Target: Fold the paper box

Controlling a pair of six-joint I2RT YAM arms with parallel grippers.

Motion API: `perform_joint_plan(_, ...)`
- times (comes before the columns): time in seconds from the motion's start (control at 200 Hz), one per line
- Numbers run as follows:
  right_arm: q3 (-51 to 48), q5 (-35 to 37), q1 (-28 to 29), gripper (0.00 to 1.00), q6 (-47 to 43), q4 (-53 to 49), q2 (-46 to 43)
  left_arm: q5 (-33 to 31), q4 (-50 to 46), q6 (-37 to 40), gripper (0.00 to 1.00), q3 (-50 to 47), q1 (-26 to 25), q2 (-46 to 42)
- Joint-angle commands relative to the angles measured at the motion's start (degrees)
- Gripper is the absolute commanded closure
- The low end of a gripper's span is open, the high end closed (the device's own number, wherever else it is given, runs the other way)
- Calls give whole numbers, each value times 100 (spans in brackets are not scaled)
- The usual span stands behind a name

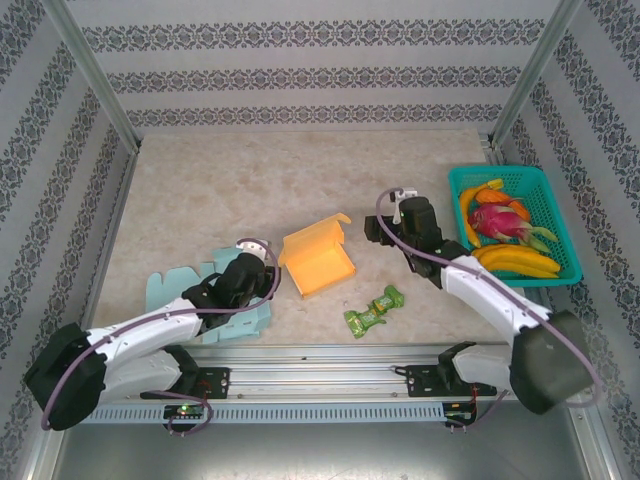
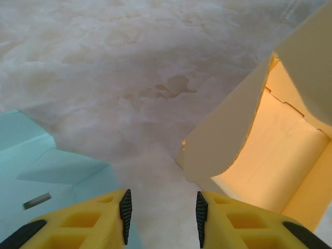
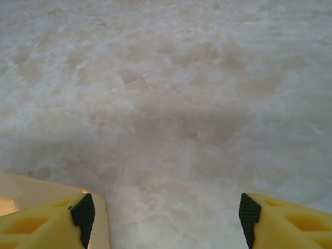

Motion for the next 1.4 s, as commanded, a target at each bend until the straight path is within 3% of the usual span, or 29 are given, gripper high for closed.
perform_joint_plan(0.0,282,-620,-201,25,140,459,467,563,739,3,60,-60,56,123)
perform_joint_plan(0.215,593,-926,-280,28,144,645,1272,683,948,79,61,-152,56,65)
perform_joint_plan(0.415,668,-1370,-244,31,545,857,1660,545,990,213,75,106,56,500)
perform_joint_plan(0.575,657,-1481,-102,32,647,876,1689,400,1059,288,86,352,56,863)
perform_joint_plan(0.749,397,-1489,76,33,858,976,1494,4,965,608,91,818,64,1119)
perform_joint_plan(0.954,119,-1308,291,34,843,982,1122,-16,1028,879,95,1329,91,1578)
perform_joint_plan(1.119,-179,-952,356,34,685,1010,802,-46,1709,1460,96,1215,91,1962)
perform_joint_plan(1.399,-499,-298,345,32,665,664,-160,-46,3021,3189,96,944,109,2511)
